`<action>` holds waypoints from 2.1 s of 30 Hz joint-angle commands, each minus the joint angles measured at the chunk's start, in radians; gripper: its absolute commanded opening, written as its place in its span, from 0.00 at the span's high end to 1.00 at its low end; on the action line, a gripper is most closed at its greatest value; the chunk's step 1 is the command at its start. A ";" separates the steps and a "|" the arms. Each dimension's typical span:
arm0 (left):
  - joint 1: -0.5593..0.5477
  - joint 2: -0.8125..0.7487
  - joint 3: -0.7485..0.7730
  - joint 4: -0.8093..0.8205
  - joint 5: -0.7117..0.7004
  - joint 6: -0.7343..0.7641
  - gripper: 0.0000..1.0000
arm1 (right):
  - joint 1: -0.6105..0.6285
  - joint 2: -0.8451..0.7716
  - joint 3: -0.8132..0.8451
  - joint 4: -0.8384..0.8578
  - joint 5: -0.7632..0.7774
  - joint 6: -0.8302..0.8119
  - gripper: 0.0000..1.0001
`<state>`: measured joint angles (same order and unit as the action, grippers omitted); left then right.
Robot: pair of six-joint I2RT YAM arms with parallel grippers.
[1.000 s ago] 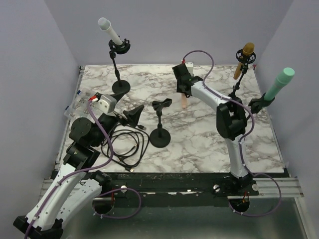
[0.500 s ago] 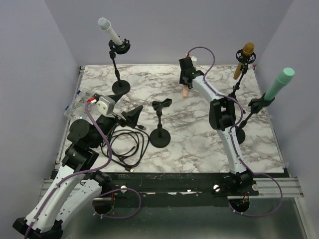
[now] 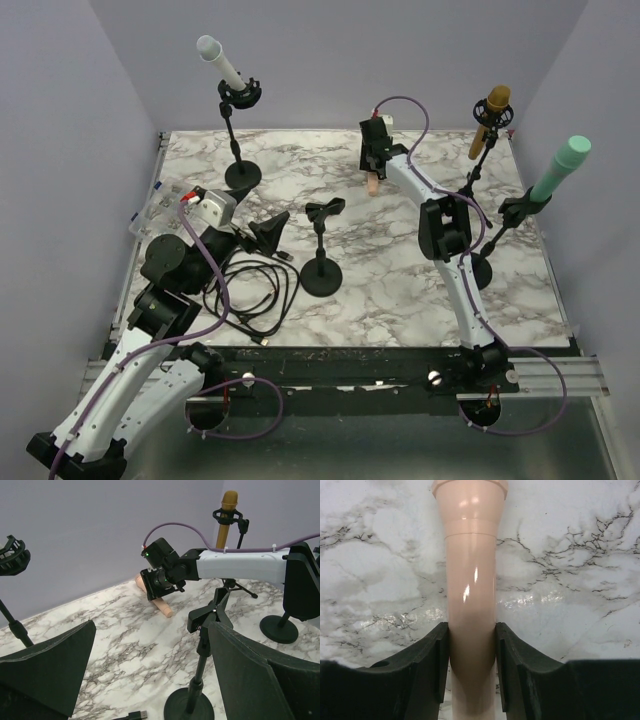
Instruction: Remove the microphone from the stand
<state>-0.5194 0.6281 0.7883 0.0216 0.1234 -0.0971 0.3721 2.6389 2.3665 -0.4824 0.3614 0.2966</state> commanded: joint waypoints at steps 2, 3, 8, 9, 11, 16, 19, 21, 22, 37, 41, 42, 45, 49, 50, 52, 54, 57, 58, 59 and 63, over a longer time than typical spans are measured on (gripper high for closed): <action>-0.005 0.000 0.003 0.006 0.020 -0.004 0.01 | 0.005 0.023 -0.026 0.005 -0.014 -0.006 0.46; -0.005 0.000 0.004 0.006 0.022 -0.006 0.01 | 0.004 0.020 -0.023 0.003 -0.014 -0.011 0.43; -0.005 0.000 0.005 0.003 0.025 -0.006 0.01 | 0.005 0.010 0.024 -0.038 -0.026 -0.030 0.31; -0.005 0.001 0.005 0.003 0.027 -0.006 0.01 | 0.005 0.001 0.027 -0.043 -0.032 -0.031 0.29; -0.005 -0.001 0.005 0.003 0.031 -0.006 0.01 | 0.004 -0.024 0.038 -0.063 -0.050 -0.035 0.23; -0.005 -0.002 0.004 0.013 0.073 -0.009 0.02 | 0.008 -0.165 -0.010 -0.108 -0.087 -0.033 0.02; -0.005 0.019 0.023 0.001 0.122 -0.017 0.01 | 0.018 -0.324 -0.172 -0.082 -0.123 -0.035 0.00; -0.005 0.035 0.037 -0.012 0.146 -0.033 0.01 | 0.030 -0.445 -0.308 -0.050 -0.130 -0.033 0.00; -0.005 0.037 0.038 -0.010 0.156 -0.041 0.01 | 0.036 -0.507 -0.376 -0.040 -0.135 -0.026 0.00; -0.010 0.092 0.037 0.006 0.215 -0.094 0.01 | 0.072 -1.171 -1.052 0.052 -0.780 0.184 0.00; -0.010 0.113 0.042 0.002 0.225 -0.099 0.01 | 0.074 -1.252 -1.095 -0.015 -0.869 0.161 0.00; -0.010 0.117 0.042 0.004 0.228 -0.101 0.01 | 0.074 -1.273 -1.111 -0.019 -0.882 0.157 0.00; -0.010 0.127 0.042 0.005 0.232 -0.105 0.01 | 0.073 -1.317 -1.141 -0.018 -1.008 0.143 0.00; -0.009 0.130 0.039 0.006 0.226 -0.102 0.01 | 0.074 -1.340 -1.164 0.066 -1.154 0.204 0.00; -0.010 0.133 0.037 0.007 0.221 -0.102 0.01 | 0.074 -1.346 -1.170 0.103 -1.164 0.238 0.00; -0.010 0.133 0.034 0.008 0.213 -0.101 0.01 | 0.074 -1.352 -1.185 0.191 -1.182 0.335 0.00; -0.010 0.133 0.032 0.009 0.207 -0.101 0.01 | 0.074 -1.338 -1.199 0.282 -1.202 0.421 0.00; -0.010 0.135 0.031 0.011 0.206 -0.099 0.01 | 0.074 -1.296 -1.202 0.403 -1.259 0.510 0.00; -0.010 0.137 0.031 0.011 0.206 -0.099 0.01 | 0.074 -1.281 -1.194 0.417 -1.259 0.522 0.00; -0.010 0.136 0.030 0.012 0.205 -0.099 0.01 | 0.075 -1.272 -1.187 0.427 -1.255 0.529 0.00; -0.010 0.136 0.031 0.010 0.204 -0.099 0.01 | 0.076 -1.244 -1.166 0.446 -1.243 0.543 0.00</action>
<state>-0.5259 0.7635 0.7963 0.0135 0.3264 -0.1909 0.4446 1.3659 1.1732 -0.1276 -0.8360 0.7666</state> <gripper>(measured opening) 0.982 0.998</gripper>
